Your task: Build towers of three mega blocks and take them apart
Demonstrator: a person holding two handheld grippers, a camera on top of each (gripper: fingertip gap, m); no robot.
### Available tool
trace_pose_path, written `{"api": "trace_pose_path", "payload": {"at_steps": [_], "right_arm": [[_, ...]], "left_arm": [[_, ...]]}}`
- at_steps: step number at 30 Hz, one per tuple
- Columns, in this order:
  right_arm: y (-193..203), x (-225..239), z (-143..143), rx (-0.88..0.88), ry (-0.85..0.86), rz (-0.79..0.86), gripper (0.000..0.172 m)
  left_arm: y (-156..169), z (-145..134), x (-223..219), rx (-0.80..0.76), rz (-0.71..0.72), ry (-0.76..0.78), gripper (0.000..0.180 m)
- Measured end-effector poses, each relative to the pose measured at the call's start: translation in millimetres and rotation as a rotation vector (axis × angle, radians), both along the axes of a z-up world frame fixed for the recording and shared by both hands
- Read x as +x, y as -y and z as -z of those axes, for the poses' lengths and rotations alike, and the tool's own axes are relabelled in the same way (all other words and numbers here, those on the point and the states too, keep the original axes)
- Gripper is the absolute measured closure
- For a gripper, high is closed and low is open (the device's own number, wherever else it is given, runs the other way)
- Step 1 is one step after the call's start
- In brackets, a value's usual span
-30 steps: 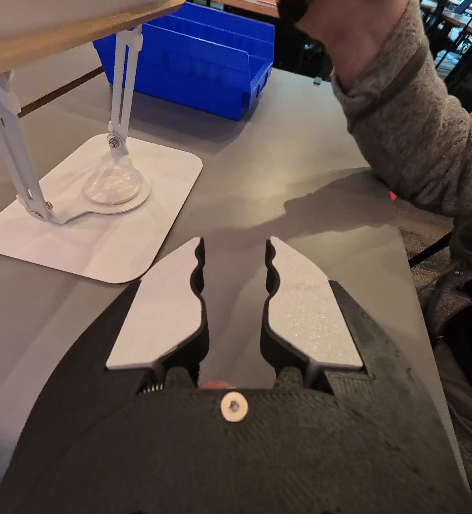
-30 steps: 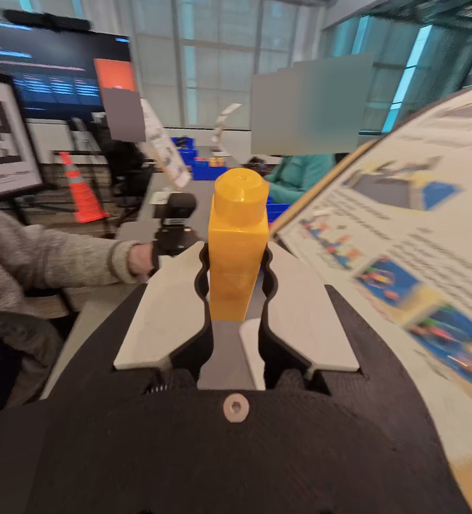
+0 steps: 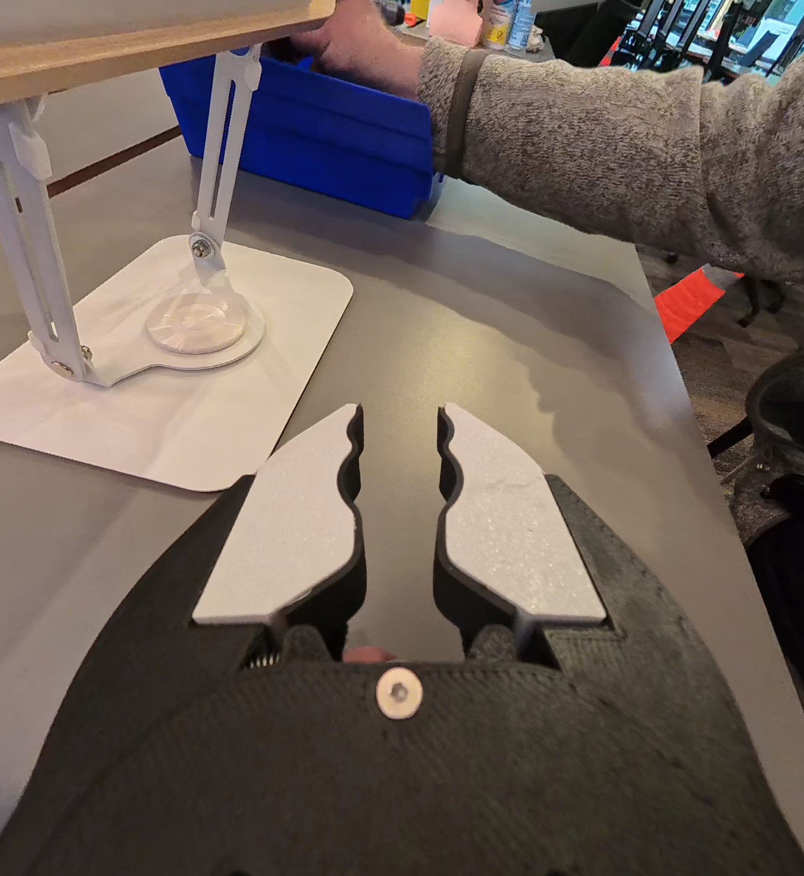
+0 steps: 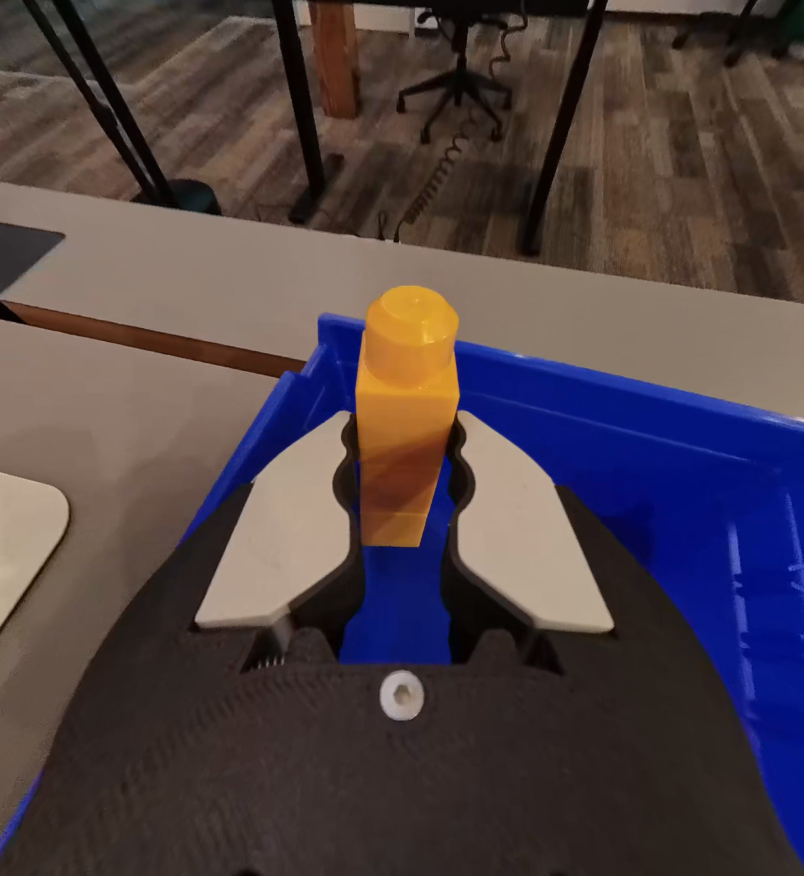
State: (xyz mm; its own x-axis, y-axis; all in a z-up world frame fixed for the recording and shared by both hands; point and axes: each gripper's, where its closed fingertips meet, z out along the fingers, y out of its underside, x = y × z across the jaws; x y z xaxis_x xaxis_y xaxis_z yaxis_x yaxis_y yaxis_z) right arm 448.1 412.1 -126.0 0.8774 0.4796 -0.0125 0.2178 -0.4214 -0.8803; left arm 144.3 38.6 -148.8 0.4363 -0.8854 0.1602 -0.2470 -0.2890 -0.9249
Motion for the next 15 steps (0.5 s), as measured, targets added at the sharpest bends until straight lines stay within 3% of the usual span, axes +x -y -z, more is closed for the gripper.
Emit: {"api": "trace_pose_path", "payload": {"at_steps": [15], "right_arm": [[16.4,0.7,16.0,-0.037,0.059,-0.021,0.135]], "left_arm": [[-0.3,-1.8,1.1,0.003,-0.001,0.008,0.153]]}}
